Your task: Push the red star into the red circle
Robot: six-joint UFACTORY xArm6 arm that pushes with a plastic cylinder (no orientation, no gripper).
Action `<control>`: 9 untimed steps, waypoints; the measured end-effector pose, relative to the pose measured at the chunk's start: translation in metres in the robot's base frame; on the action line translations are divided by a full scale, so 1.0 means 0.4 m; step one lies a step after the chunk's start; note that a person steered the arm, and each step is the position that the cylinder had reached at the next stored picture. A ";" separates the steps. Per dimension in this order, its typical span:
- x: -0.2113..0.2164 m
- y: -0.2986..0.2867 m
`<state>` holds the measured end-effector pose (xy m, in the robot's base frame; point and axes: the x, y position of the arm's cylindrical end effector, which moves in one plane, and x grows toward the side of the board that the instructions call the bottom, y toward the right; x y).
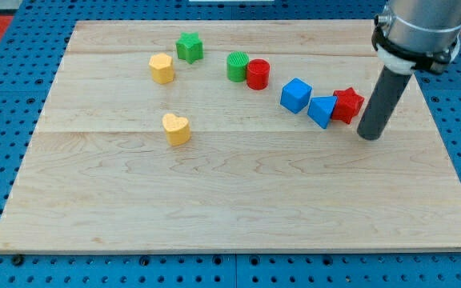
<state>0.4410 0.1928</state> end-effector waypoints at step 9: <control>-0.326 -0.260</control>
<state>0.3105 0.0889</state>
